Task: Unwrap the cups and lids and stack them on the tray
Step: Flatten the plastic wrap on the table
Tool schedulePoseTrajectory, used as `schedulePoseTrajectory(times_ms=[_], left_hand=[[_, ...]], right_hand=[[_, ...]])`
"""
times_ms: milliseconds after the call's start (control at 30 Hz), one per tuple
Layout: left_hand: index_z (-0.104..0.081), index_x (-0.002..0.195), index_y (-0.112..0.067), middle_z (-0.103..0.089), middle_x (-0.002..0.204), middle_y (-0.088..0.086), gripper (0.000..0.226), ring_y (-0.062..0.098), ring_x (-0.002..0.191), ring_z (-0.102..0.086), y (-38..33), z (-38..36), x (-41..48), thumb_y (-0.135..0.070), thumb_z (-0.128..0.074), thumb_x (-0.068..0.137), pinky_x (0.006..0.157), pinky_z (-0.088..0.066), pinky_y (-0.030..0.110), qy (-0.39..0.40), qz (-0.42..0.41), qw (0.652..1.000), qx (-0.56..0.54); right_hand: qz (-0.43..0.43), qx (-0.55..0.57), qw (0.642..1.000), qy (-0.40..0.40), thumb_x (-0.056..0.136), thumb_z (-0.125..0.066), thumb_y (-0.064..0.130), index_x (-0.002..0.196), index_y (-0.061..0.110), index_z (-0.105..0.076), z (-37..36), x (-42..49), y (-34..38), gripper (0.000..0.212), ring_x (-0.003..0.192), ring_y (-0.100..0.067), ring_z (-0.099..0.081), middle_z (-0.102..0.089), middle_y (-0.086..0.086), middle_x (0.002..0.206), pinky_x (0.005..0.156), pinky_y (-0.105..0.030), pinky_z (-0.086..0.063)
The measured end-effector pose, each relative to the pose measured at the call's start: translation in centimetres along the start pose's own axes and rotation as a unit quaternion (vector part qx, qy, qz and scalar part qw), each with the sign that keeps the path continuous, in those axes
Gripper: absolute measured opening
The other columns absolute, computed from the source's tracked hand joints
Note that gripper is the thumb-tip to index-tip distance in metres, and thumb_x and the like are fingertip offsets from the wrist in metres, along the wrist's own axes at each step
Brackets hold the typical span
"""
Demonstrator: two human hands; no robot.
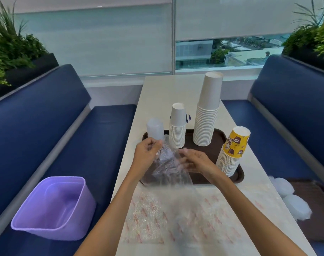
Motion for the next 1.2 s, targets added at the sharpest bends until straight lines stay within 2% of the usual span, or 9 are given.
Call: schedulePoseTrajectory(times_ms=[100,200,333,433,633,867,1033,1133,1200], left_hand=[[-0.056,0.075,-0.006,-0.054,0.066,-0.002,0.021,0.003,0.059,-0.048,0.1,1.2,-0.1,-0.014,-0.056,0.094,0.058,-0.04,0.012,-0.051,-0.007,0.999,0.009],[-0.059,0.082,-0.005,-0.056,0.074,0.001,0.018,0.012,0.065,-0.048,1.2,2.3,-0.1,-0.016,-0.054,0.096,0.062,-0.042,0.024,-0.055,0.035,0.998,-0.007],[-0.061,0.084,-0.008,-0.057,0.072,0.002,0.028,0.009,0.061,-0.05,1.8,2.8,-0.4,-0.034,-0.057,0.093,0.058,-0.043,0.023,-0.049,0.067,0.996,0.012],[-0.061,0.078,-0.012,-0.052,0.058,0.0,0.023,0.001,0.044,-0.046,2.1,3.0,-0.4,-0.027,-0.058,0.094,0.048,-0.039,0.019,-0.075,0.046,0.995,0.051],[-0.055,0.081,-0.008,-0.047,0.059,0.006,0.02,0.012,0.044,-0.036,4.5,4.1,-0.8,-0.021,-0.055,0.096,0.037,-0.029,0.015,-0.173,0.111,0.978,-0.013],[-0.058,0.101,-0.009,-0.05,0.06,0.003,0.01,0.003,0.032,-0.034,7.1,3.1,-4.2,-0.011,-0.049,0.098,0.035,-0.03,0.016,-0.206,0.19,0.958,-0.057],[-0.057,0.088,-0.012,-0.055,0.063,0.005,0.015,0.013,0.043,-0.043,8.1,2.6,-5.9,-0.023,-0.052,0.097,0.043,-0.037,0.022,-0.177,0.239,0.953,-0.056],[-0.059,0.085,-0.012,-0.059,0.066,0.007,0.031,0.017,0.047,-0.048,8.3,2.6,-6.3,-0.04,-0.051,0.096,0.047,-0.043,0.024,-0.172,0.232,0.957,-0.013],[-0.06,0.085,-0.007,-0.057,0.063,0.006,0.033,0.016,0.046,-0.047,8.5,2.3,-6.6,-0.037,-0.052,0.096,0.044,-0.043,0.021,-0.158,0.212,0.964,0.028]], right_hand=[[0.005,-0.059,0.998,0.039,0.086,-0.067,0.014,0.093,0.008,-0.07,0.4,-0.4,-1.6,0.011,0.074,-0.004,-0.067,-0.073,0.004,0.077,0.074,-0.017,-0.051],[0.003,-0.073,0.997,0.023,0.082,-0.07,0.007,0.083,0.008,-0.071,0.8,-0.3,-2.3,0.002,0.068,-0.005,-0.067,-0.073,0.001,0.074,0.068,-0.016,-0.051],[0.001,-0.074,0.997,0.038,0.081,-0.069,0.005,0.084,0.006,-0.07,0.7,0.2,-2.3,0.003,0.061,-0.008,-0.065,-0.071,-0.003,0.07,0.064,-0.019,-0.053],[-0.006,-0.065,0.997,0.046,0.084,-0.066,0.006,0.089,0.003,-0.07,0.4,-0.2,-1.7,0.007,0.061,-0.006,-0.065,-0.072,-0.001,0.072,0.063,-0.017,-0.052],[-0.078,0.082,0.993,-0.032,0.072,-0.064,0.04,0.116,0.017,-0.063,2.2,-1.6,-3.0,0.049,0.08,-0.019,-0.067,-0.07,-0.008,0.096,0.068,-0.029,-0.056],[-0.068,0.15,0.984,-0.068,0.087,-0.059,0.018,0.108,0.016,-0.066,3.2,-3.9,-5.4,0.023,0.079,-0.017,-0.066,-0.07,-0.005,0.1,0.069,-0.03,-0.059],[-0.077,0.079,0.985,-0.13,0.095,-0.053,0.011,0.094,0.014,-0.067,3.6,-4.9,-6.0,0.014,0.077,-0.017,-0.065,-0.067,-0.006,0.088,0.063,-0.029,-0.058],[-0.089,0.068,0.983,-0.145,0.097,-0.05,0.014,0.093,0.015,-0.066,3.7,-5.5,-6.3,0.016,0.079,-0.021,-0.066,-0.067,-0.006,0.091,0.061,-0.029,-0.055],[-0.094,0.068,0.983,-0.142,0.098,-0.049,0.015,0.093,0.014,-0.065,3.7,-5.9,-6.5,0.016,0.078,-0.021,-0.068,-0.068,-0.007,0.093,0.06,-0.027,-0.054]])
Point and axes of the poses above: each hand's wrist, its own x-axis towards the middle knuckle, its own z-axis out of the back of the hand, y = z × x, the point moved 3 cm from there along x, towards the middle knuckle
